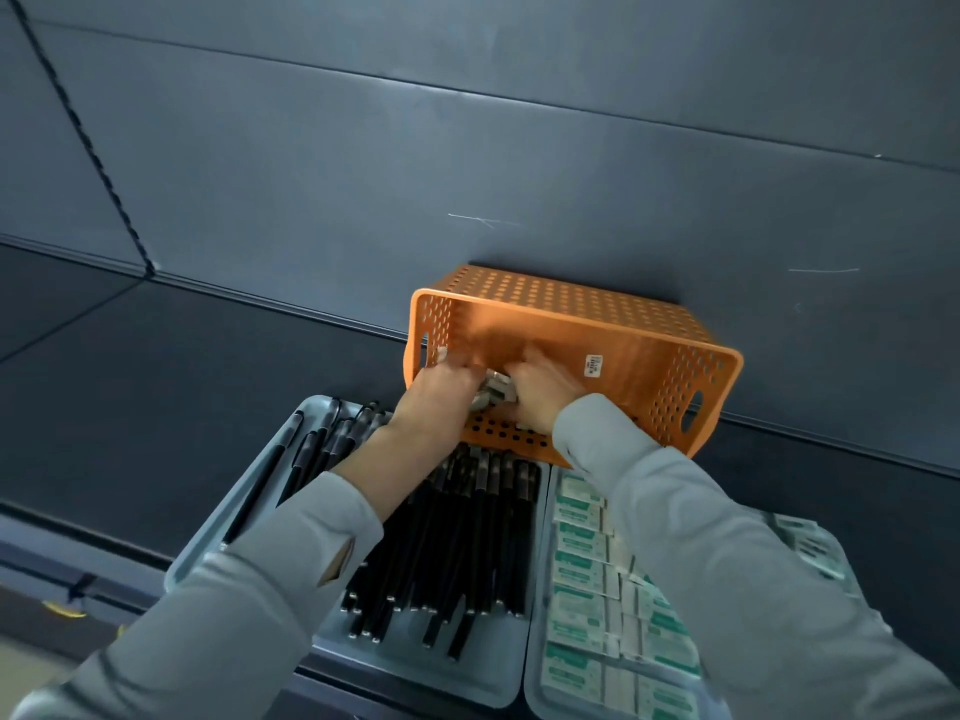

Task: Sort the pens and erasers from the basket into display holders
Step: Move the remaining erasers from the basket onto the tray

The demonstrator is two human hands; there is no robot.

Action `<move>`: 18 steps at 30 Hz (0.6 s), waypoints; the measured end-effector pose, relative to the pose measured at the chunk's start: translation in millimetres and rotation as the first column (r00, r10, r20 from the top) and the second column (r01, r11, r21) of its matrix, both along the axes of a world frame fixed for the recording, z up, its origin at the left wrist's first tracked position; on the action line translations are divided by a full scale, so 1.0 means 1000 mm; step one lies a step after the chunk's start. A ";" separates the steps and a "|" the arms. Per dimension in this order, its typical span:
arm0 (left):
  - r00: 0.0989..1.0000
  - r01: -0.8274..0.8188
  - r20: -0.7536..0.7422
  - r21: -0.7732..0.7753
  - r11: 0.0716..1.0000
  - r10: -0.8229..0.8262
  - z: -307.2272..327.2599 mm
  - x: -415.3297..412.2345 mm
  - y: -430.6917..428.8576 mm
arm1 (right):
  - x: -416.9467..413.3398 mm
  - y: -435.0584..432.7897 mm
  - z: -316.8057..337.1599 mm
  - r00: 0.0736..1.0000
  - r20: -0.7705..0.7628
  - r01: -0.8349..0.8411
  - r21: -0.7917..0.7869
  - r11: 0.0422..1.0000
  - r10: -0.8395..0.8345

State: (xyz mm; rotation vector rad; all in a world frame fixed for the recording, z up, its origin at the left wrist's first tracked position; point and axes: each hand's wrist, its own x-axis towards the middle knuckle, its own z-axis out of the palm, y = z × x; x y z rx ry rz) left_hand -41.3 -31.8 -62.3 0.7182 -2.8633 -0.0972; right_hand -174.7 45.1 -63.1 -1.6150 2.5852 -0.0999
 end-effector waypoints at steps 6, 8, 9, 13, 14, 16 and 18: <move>0.985 -0.045 0.149 -0.253 0.966 0.084 0.012 -0.009 0.007 | -0.003 0.016 0.011 0.999 -0.045 0.013 0.022 1.000 -0.012; 0.965 -0.060 0.222 -0.317 0.947 0.136 0.013 -0.013 0.010 | -0.008 0.025 0.017 0.995 -0.094 0.035 0.035 0.999 -0.032; 0.963 -0.055 0.232 -0.325 0.944 0.136 0.013 -0.016 0.011 | -0.011 0.031 0.020 0.992 -0.117 0.050 0.035 0.998 -0.046; 0.974 0.020 0.224 -0.183 0.983 0.022 0.012 -0.028 0.012 | -0.021 0.054 0.019 0.991 -0.109 0.092 0.078 0.993 -0.083; 0.977 0.039 0.214 -0.140 0.989 -0.009 0.011 -0.029 0.011 | -0.022 0.059 0.016 0.994 -0.060 0.100 0.079 0.992 -0.096; 0.984 0.051 0.176 -0.056 0.997 -0.041 0.007 -0.031 0.004 | -0.024 0.065 0.013 0.992 0.062 0.109 0.053 0.993 -0.112; 0.983 0.014 0.183 0.004 1.000 -0.015 0.003 -0.032 -0.003 | -0.024 0.068 0.010 0.985 0.140 0.090 0.050 0.995 -0.096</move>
